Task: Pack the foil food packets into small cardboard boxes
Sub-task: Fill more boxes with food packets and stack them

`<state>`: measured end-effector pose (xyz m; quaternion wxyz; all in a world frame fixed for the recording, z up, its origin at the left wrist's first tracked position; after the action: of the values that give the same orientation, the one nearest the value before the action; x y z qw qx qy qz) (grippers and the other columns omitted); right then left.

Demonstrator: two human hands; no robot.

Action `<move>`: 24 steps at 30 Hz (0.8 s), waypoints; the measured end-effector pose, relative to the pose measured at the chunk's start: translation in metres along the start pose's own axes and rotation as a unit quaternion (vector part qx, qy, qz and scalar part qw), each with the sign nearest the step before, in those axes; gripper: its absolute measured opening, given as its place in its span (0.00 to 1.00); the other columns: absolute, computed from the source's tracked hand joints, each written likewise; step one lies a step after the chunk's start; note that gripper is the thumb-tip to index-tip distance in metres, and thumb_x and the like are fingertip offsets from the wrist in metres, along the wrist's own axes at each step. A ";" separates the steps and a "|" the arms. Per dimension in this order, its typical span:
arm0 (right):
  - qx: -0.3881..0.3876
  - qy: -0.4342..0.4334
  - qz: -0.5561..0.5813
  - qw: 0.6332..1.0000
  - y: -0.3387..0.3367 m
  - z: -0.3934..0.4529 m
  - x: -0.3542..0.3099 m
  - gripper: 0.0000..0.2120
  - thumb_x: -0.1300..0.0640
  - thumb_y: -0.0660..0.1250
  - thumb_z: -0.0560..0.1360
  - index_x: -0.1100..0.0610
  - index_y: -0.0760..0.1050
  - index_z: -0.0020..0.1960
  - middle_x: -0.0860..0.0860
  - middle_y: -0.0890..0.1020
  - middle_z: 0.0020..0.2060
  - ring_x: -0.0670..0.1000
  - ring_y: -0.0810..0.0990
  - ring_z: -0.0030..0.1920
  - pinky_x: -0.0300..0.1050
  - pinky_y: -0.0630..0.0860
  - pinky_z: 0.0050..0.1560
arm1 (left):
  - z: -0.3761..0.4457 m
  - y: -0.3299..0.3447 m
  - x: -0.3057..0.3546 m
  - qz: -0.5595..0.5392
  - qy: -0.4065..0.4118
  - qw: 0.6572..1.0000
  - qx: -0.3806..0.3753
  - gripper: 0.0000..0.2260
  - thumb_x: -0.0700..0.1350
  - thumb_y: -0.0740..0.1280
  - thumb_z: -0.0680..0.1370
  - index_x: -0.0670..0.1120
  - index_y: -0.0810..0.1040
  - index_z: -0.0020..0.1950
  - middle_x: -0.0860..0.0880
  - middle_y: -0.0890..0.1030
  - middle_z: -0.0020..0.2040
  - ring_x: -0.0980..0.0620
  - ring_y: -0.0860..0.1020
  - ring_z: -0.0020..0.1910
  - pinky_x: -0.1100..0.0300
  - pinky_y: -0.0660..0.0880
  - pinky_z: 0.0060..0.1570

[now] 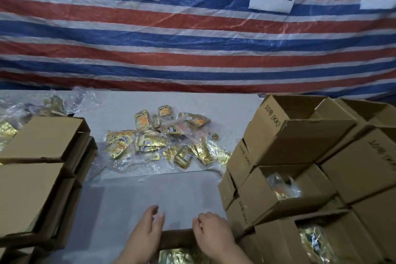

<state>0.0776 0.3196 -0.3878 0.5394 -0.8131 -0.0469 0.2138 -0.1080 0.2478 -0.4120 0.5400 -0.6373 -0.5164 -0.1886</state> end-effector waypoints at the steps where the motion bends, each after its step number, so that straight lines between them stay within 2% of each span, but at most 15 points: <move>1: 0.004 0.006 0.013 1.000 -0.003 0.002 0.002 0.23 0.40 0.46 0.80 0.51 0.75 0.50 0.51 0.79 0.48 0.54 0.77 0.52 0.51 0.72 0.55 | 0.015 0.000 0.012 0.018 0.020 1.000 0.001 0.20 0.57 0.57 0.82 0.50 0.67 0.71 0.50 0.73 0.69 0.54 0.72 0.65 0.56 0.67 0.67; 4: 0.021 0.035 0.078 0.996 -0.013 0.008 0.006 0.19 0.42 0.49 0.81 0.49 0.71 0.41 0.45 0.76 0.41 0.47 0.76 0.46 0.48 0.75 0.50 | 0.070 0.006 0.058 0.136 0.116 0.984 0.018 0.21 0.56 0.57 0.82 0.48 0.67 0.72 0.50 0.73 0.69 0.51 0.72 0.67 0.55 0.69 0.65; 7: 0.041 0.078 0.141 0.986 -0.019 0.017 0.012 0.18 0.44 0.52 0.82 0.49 0.69 0.38 0.46 0.73 0.38 0.44 0.74 0.40 0.42 0.70 0.41 | 0.131 0.035 0.101 0.297 0.215 0.930 -0.022 0.20 0.53 0.58 0.82 0.47 0.65 0.72 0.46 0.73 0.68 0.45 0.73 0.64 0.51 0.71 0.61; 9: 0.052 0.109 0.186 0.975 -0.021 0.024 0.016 0.17 0.45 0.54 0.82 0.48 0.67 0.36 0.47 0.73 0.37 0.42 0.73 0.39 0.38 0.67 0.38 | 0.169 0.060 0.120 0.420 0.261 0.868 -0.041 0.21 0.50 0.60 0.80 0.46 0.64 0.72 0.44 0.70 0.69 0.43 0.71 0.66 0.48 0.69 0.63; 12: 0.054 0.134 0.244 0.959 -0.022 0.036 0.021 0.15 0.48 0.58 0.82 0.47 0.66 0.36 0.45 0.73 0.39 0.44 0.74 0.42 0.39 0.69 0.45 | 0.218 0.098 0.136 0.560 0.311 0.766 -0.052 0.28 0.42 0.65 0.77 0.45 0.60 0.75 0.42 0.63 0.75 0.41 0.64 0.73 0.45 0.61 0.71; 15: 0.067 0.159 0.293 0.940 -0.022 0.045 0.025 0.09 0.50 0.61 0.81 0.46 0.71 0.42 0.47 0.78 0.45 0.45 0.76 0.45 0.38 0.70 0.48 | 0.258 0.126 0.141 0.674 0.327 0.659 -0.065 0.25 0.45 0.62 0.81 0.45 0.59 0.76 0.41 0.62 0.76 0.41 0.60 0.75 0.44 0.55 0.73; 17: 0.083 0.171 0.306 0.933 -0.019 0.050 0.028 0.07 0.51 0.62 0.80 0.48 0.73 0.42 0.50 0.80 0.43 0.45 0.74 0.41 0.35 0.70 0.46 | 0.281 0.140 0.138 0.715 0.325 0.614 -0.080 0.23 0.48 0.58 0.83 0.45 0.59 0.77 0.41 0.63 0.76 0.41 0.60 0.75 0.43 0.53 0.74; 19: 0.103 0.184 0.315 0.925 -0.015 0.053 0.031 0.08 0.52 0.64 0.78 0.50 0.73 0.40 0.51 0.79 0.40 0.42 0.72 0.37 0.32 0.69 0.44 | 0.298 0.148 0.135 0.735 0.318 0.592 -0.092 0.24 0.48 0.56 0.83 0.45 0.57 0.78 0.42 0.62 0.77 0.40 0.59 0.76 0.42 0.51 0.75; 22: 0.115 0.202 0.319 0.919 -0.010 0.053 0.031 0.10 0.52 0.66 0.76 0.47 0.72 0.36 0.48 0.74 0.33 0.39 0.72 0.32 0.28 0.68 0.40 | 0.311 0.157 0.128 0.733 0.310 0.599 -0.088 0.24 0.48 0.55 0.83 0.44 0.56 0.78 0.43 0.64 0.75 0.42 0.62 0.74 0.44 0.55 0.74; 24: 0.115 0.210 0.295 0.925 -0.009 0.051 0.033 0.10 0.49 0.64 0.76 0.45 0.70 0.36 0.46 0.74 0.34 0.38 0.72 0.33 0.26 0.68 0.42 | 0.311 0.161 0.125 0.731 0.319 0.598 -0.080 0.25 0.48 0.56 0.83 0.43 0.55 0.78 0.43 0.65 0.74 0.43 0.63 0.73 0.47 0.57 0.73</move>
<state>0.0892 0.3772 -0.4059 0.5397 -0.7486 0.3341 0.1919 -0.0186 0.5979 -0.4988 0.5746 -0.7414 0.3446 0.0375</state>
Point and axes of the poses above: each hand's wrist, its own z-axis towards the middle knuckle, its own y-axis out of the palm, x = y × z, the point moved 2 cm from there along z, towards the middle knuckle
